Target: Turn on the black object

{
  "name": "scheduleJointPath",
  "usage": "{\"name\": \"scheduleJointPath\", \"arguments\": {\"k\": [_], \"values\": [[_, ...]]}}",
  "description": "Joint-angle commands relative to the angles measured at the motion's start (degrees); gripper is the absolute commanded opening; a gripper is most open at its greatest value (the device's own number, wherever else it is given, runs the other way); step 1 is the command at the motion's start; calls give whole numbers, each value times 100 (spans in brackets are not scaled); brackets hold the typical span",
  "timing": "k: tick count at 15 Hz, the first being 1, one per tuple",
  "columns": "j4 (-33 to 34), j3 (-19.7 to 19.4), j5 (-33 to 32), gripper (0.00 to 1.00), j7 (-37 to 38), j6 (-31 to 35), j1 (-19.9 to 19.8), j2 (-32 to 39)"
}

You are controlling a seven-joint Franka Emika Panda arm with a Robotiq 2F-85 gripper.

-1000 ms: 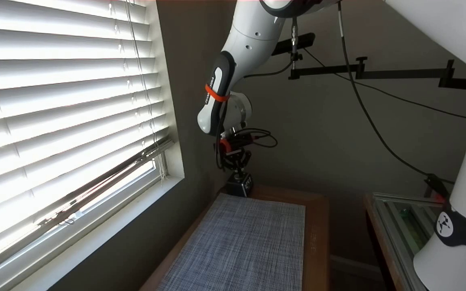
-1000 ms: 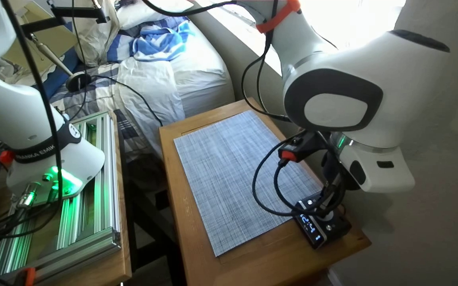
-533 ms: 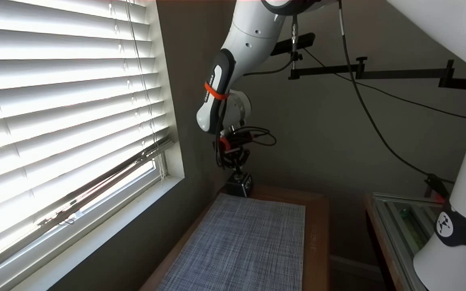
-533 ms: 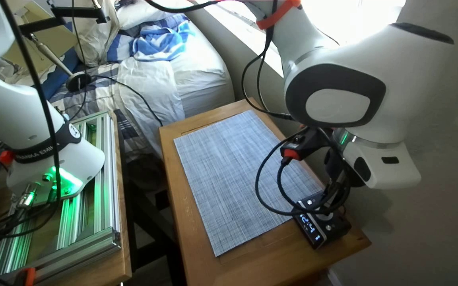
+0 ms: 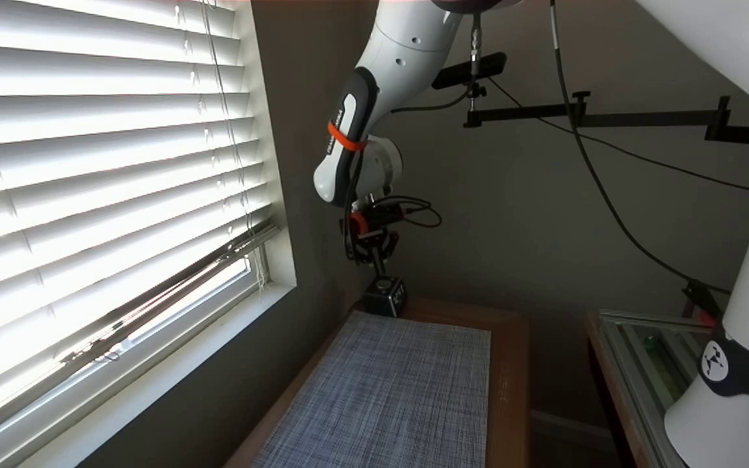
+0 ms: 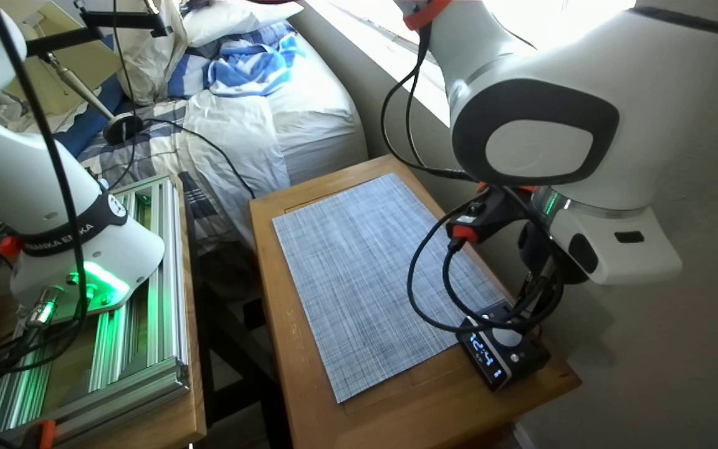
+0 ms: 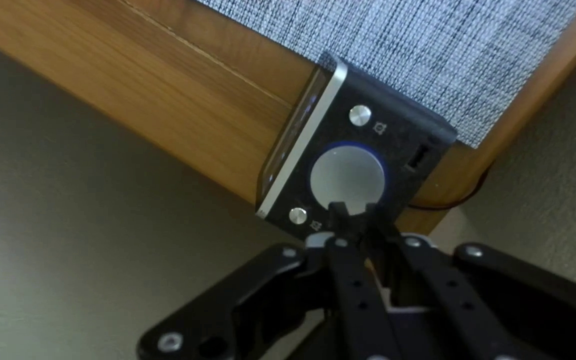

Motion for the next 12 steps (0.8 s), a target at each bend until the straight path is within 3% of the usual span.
{"name": "scheduleJointPath", "arguments": {"k": [1, 9, 12], "values": [[-169, -35, 119, 46, -239, 55, 35, -182], [-730, -120, -61, 99, -592, 84, 170, -980], [-1004, -280, -236, 100, -569, 45, 305, -1437]]}}
